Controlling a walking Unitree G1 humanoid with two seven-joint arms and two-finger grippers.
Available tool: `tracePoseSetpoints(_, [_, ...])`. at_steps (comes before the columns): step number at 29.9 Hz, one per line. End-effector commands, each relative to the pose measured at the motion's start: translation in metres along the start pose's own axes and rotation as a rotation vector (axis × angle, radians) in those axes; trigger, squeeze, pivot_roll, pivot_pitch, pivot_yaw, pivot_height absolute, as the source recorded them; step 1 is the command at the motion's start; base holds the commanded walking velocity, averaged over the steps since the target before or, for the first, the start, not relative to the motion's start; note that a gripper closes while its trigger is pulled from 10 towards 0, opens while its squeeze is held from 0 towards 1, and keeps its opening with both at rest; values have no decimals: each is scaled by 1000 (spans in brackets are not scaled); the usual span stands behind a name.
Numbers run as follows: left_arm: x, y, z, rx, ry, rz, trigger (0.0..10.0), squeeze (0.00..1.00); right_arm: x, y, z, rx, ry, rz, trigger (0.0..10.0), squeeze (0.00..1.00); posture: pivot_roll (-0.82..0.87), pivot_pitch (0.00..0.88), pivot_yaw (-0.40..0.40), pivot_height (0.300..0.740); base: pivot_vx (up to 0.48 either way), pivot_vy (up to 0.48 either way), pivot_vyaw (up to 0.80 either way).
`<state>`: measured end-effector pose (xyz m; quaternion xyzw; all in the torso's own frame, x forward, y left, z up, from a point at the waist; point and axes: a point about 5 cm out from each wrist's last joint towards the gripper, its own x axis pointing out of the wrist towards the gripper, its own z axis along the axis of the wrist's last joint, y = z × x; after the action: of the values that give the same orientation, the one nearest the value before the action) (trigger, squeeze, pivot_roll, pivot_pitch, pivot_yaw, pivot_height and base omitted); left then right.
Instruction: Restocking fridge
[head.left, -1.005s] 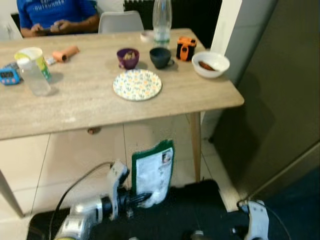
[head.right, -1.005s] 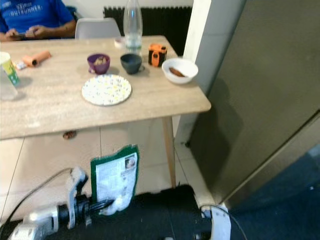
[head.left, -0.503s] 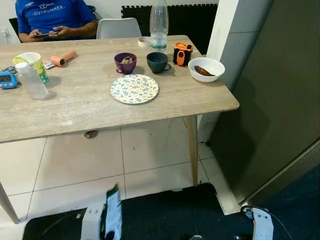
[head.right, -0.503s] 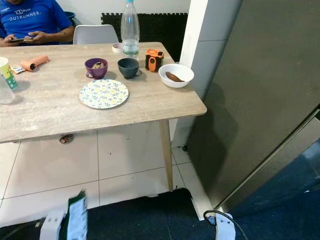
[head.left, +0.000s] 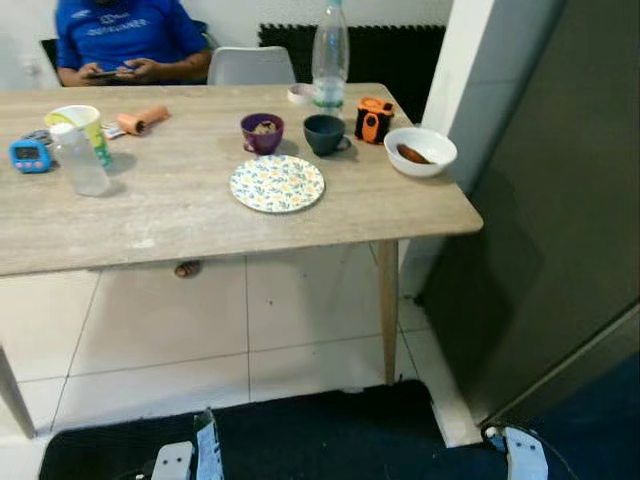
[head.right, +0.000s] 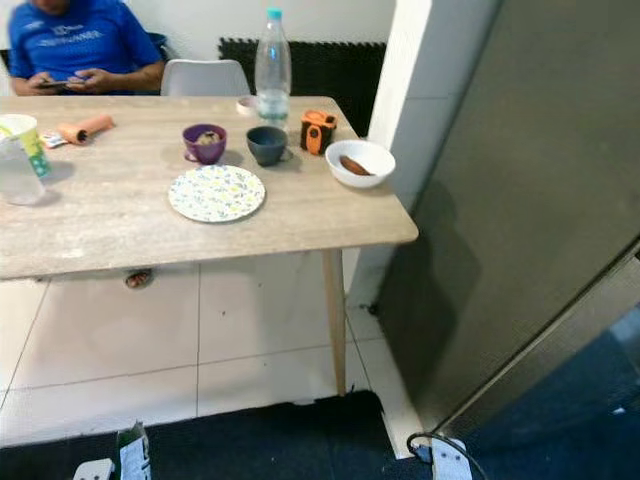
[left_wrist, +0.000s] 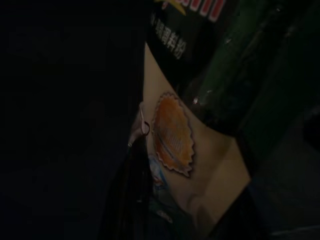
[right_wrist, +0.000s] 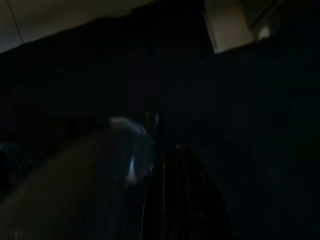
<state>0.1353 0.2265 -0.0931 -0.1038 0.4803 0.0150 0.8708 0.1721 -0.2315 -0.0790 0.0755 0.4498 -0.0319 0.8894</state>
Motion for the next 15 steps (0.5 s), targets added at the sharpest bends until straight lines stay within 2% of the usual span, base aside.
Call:
tracePoseSetpoints(1, [2,-11,-8,17,23,-33,10000,0,-3,-4,-11,1,37,-16,10000,0,-66,112,-45,740,0,0,0])
tracePoseSetpoints(9, [5,-14,-1,64,5,-18,10000,0,-4,-5,-15,1,53,-30,10000,0,-66,107,-47,740,0,0,0])
tracePoseSetpoints(15, [5,-13,2,85,-19,27,10000,0,-4,-6,-16,-10,70,-33,10000,0,-71,106,-48,740,0,0,-798])
